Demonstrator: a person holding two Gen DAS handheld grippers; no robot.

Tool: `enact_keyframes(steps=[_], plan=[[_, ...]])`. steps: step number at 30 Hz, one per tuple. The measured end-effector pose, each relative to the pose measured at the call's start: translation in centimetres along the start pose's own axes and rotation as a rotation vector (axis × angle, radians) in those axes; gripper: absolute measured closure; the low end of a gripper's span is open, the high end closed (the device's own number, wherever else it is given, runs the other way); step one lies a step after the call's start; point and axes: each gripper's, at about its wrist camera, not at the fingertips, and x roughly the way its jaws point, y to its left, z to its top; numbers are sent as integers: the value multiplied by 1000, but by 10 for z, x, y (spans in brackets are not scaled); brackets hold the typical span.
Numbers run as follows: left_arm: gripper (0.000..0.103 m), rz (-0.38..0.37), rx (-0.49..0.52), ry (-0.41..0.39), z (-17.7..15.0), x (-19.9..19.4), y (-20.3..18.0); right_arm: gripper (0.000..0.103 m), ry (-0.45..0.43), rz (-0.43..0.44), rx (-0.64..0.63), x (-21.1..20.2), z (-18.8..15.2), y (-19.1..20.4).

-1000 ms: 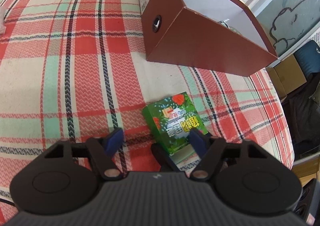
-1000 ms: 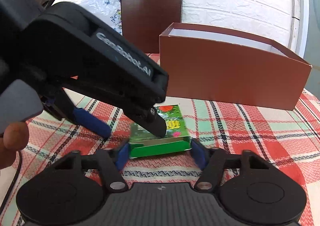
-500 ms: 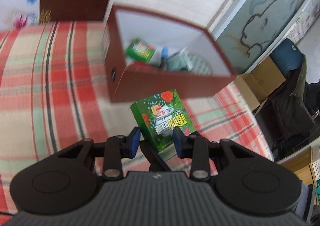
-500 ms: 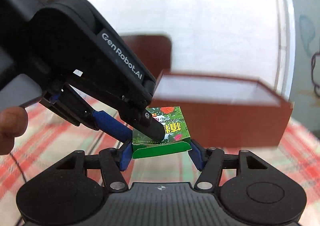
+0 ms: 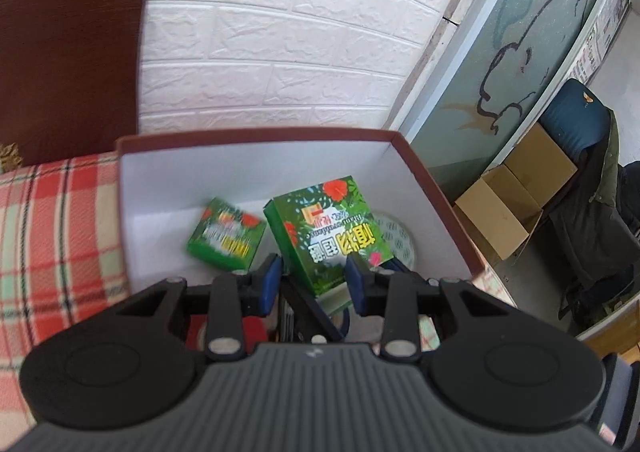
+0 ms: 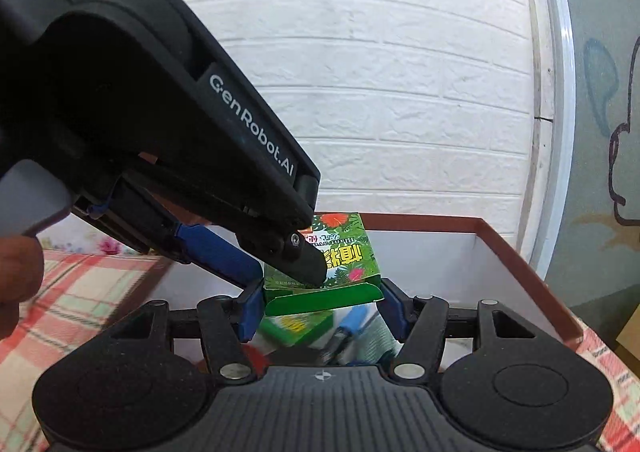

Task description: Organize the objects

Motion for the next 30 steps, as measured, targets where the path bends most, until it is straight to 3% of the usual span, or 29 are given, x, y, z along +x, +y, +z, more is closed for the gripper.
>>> enact_keyframes(steps=[2, 3, 5, 8, 11, 20, 26, 30], plan=[[62, 6, 19, -10, 10, 19, -2, 40, 34, -30, -14, 23, 5, -10], [56, 34, 33, -12, 14, 29, -3, 38, 60, -56, -25, 35, 5, -14], [54, 102, 50, -8, 18, 43, -3, 35, 90, -101, -8, 49, 2, -23], [51, 101, 47, -15, 15, 45, 4, 35, 60, -91, 44, 39, -2, -33], [51, 149, 71, -31, 8, 38, 4, 35, 37, -116, 41, 24, -8, -31], [50, 212, 166, -63, -27, -10, -16, 35, 21, -137, 89, -5, -5, -7], [48, 234, 155, -78, -55, -48, -19, 34, 10, -139, 106, -40, -14, 5], [42, 262, 159, -95, -79, -71, -19, 34, 26, -110, 146, -59, -21, 5]])
